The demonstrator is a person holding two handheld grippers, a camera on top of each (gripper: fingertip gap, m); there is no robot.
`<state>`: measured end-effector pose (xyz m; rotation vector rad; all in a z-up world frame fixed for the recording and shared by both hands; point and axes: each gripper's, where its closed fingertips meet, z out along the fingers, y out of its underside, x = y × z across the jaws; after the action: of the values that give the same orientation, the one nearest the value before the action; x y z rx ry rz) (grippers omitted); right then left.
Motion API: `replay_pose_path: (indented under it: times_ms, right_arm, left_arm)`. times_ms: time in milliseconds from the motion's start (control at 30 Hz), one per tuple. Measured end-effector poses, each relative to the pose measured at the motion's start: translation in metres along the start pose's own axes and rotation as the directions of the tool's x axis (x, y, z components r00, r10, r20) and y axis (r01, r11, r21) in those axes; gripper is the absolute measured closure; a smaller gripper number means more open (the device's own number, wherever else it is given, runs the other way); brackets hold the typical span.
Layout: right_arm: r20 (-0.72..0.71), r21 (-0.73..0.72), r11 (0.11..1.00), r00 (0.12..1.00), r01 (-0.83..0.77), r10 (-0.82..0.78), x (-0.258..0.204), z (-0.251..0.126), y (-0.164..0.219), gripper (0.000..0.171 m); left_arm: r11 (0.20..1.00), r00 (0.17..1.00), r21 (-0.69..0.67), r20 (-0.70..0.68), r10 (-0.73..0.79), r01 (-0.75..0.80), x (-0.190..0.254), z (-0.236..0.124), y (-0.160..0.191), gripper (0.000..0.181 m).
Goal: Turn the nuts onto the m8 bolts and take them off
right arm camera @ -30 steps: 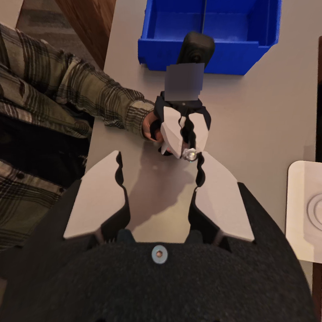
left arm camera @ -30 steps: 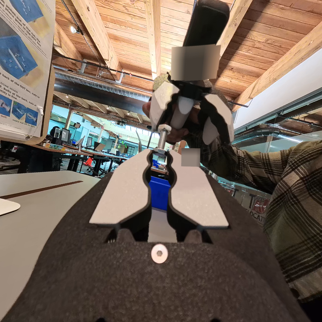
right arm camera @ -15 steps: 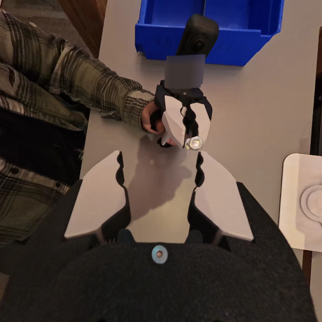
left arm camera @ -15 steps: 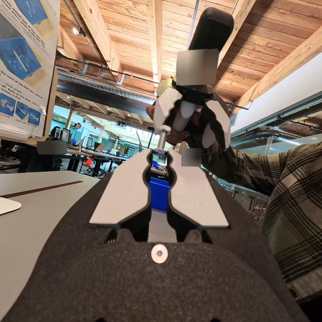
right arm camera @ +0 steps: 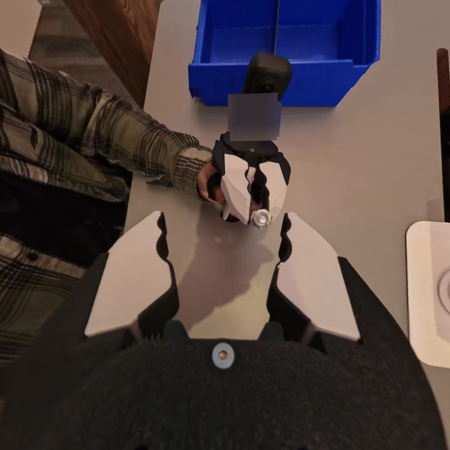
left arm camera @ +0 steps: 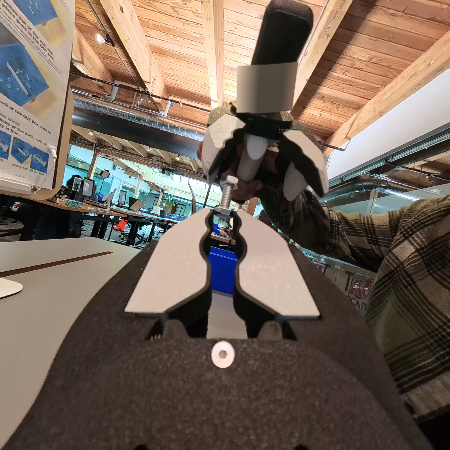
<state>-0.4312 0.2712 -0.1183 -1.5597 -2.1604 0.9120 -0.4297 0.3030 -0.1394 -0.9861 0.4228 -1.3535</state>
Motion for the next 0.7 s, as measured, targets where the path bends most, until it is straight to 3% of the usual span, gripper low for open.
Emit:
replay_pose_path:
  times_ms: [167,367,567,700]
  right_arm:
    - [0.007,-0.073,0.997,1.0,0.026,-0.026,-0.007,0.004,0.013,0.081]
    - [-0.007,-0.006,1.0,1.0,0.002,-0.002,-0.002,0.001,0.002,0.079]
    - [0.013,-0.07,0.998,1.0,0.007,-0.006,-0.012,0.002,0.014,0.079]
    - [-0.01,-0.009,1.0,1.0,0.0,0.0,-0.005,0.0,0.001,0.079]
  left_arm:
    - [1.0,1.0,0.008,0.022,-0.003,0.002,-0.004,-0.003,-0.002,0.167]
    - [1.0,1.0,-0.006,0.008,0.004,-0.004,-0.001,0.001,0.001,0.167]
    - [1.0,1.0,0.019,0.027,-0.007,0.006,-0.005,-0.004,-0.004,0.167]
    - [1.0,1.0,0.001,0.011,0.002,-0.002,-0.001,0.0,-0.001,0.167]
